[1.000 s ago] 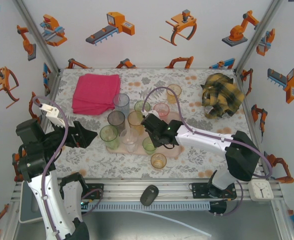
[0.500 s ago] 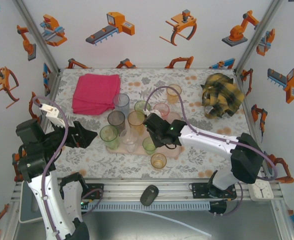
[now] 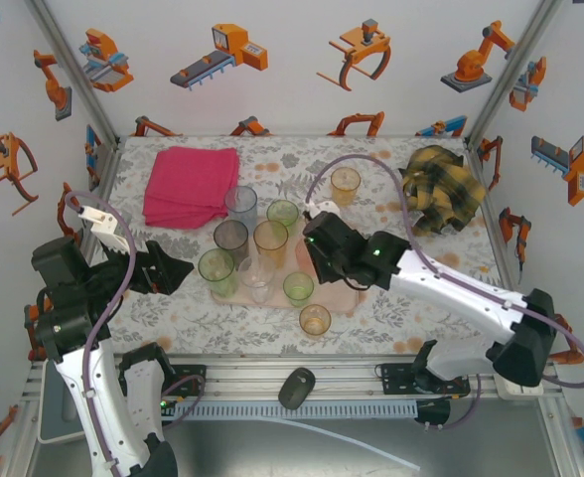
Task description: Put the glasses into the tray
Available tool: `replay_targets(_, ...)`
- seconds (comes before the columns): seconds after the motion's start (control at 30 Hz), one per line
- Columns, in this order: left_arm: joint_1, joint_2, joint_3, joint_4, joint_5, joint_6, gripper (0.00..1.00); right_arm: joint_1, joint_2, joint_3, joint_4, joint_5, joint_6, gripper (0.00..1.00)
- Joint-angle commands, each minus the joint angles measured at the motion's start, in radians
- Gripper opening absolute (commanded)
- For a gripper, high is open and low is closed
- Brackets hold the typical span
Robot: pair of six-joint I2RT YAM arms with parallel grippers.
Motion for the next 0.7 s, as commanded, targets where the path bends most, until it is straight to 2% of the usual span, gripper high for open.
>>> replay_targets(0.0,0.007,-0.007,-0.01,0.021,0.009,0.009,0.97,-0.035,-0.043,0.047,-0.04,0.053,0.01,0.39)
replay_targets(0.2,0.008,-0.007,-0.006,0.022,0.015,0.003,0.97,-0.098,-0.107,0.026,-0.017,0.078,0.046,0.44)
replay_targets(0.47,0.007,-0.01,-0.003,0.019,0.012,0.003,0.97,-0.276,-0.148,-0.067,0.05,-0.087,0.09,0.44)
replay_targets(0.53,0.007,-0.007,0.0,0.017,0.013,0.004,0.97,-0.34,-0.142,-0.09,0.091,-0.174,0.101,0.44)
replay_targets(0.67,0.007,-0.009,-0.003,0.016,0.011,0.004,0.97,-0.436,-0.111,-0.126,0.169,-0.266,0.113,0.43)
